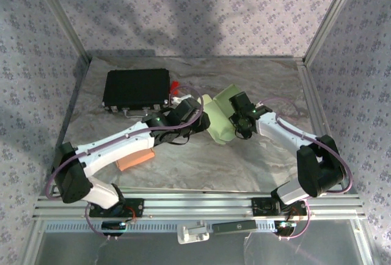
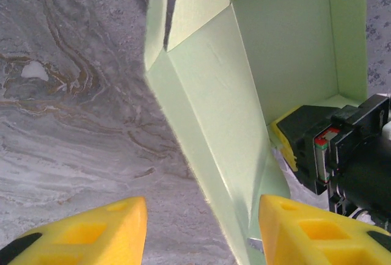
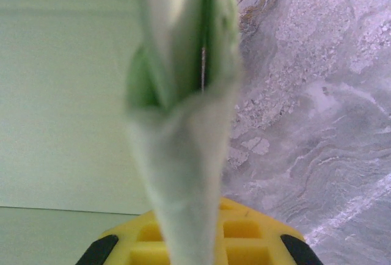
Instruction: Fold the paper box
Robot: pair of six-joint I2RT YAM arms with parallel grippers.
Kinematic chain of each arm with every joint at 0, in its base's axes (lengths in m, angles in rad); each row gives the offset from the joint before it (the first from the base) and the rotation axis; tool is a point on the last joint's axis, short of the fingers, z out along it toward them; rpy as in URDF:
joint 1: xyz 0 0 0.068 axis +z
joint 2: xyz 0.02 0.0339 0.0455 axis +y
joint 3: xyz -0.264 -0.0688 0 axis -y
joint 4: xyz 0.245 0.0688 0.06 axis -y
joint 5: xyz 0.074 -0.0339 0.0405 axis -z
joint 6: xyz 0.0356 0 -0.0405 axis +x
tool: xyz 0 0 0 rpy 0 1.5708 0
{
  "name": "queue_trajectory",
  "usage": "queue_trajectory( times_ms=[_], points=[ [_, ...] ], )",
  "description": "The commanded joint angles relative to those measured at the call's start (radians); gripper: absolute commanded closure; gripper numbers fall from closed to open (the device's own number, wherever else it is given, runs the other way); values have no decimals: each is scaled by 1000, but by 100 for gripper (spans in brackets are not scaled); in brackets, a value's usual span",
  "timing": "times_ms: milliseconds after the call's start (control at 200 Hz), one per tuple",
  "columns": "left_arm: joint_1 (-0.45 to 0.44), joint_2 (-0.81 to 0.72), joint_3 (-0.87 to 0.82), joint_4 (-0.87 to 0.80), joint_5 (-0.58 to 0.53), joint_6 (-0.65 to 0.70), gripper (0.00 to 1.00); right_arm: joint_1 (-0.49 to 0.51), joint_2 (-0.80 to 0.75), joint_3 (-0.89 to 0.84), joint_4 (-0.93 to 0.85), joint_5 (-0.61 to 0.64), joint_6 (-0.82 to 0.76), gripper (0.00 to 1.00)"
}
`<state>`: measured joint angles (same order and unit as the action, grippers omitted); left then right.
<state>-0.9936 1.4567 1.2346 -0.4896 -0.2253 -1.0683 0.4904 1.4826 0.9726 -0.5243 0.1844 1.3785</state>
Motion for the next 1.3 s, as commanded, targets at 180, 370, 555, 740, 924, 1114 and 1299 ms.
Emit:
queue_trajectory(
  times_ms=[180, 370, 555, 740, 924, 1114, 1299],
  points=[
    [-18, 32, 36, 8, -21, -24, 59, -4, -21, -21, 19, -19, 37, 100],
    [-17, 66, 69, -12, -27, -3, 83, -1, -22, -23, 27, -28, 37, 100],
    [-11, 86, 76, -28, -38, 13, 100, 3, -26, -35, 29, -31, 43, 100],
    [-10, 85, 97, -67, -78, 73, 100, 11, -20, -30, 7, -36, 33, 100],
    [6, 100, 139, -126, -81, 139, 100, 18, 11, -6, -12, -72, -11, 80],
    [29, 125, 203, -181, -41, 229, 100, 79, -49, 14, -59, -68, -82, 47],
    [96, 152, 292, -293, 46, 355, 100, 120, -198, -5, -72, -61, -142, 38]
  ],
)
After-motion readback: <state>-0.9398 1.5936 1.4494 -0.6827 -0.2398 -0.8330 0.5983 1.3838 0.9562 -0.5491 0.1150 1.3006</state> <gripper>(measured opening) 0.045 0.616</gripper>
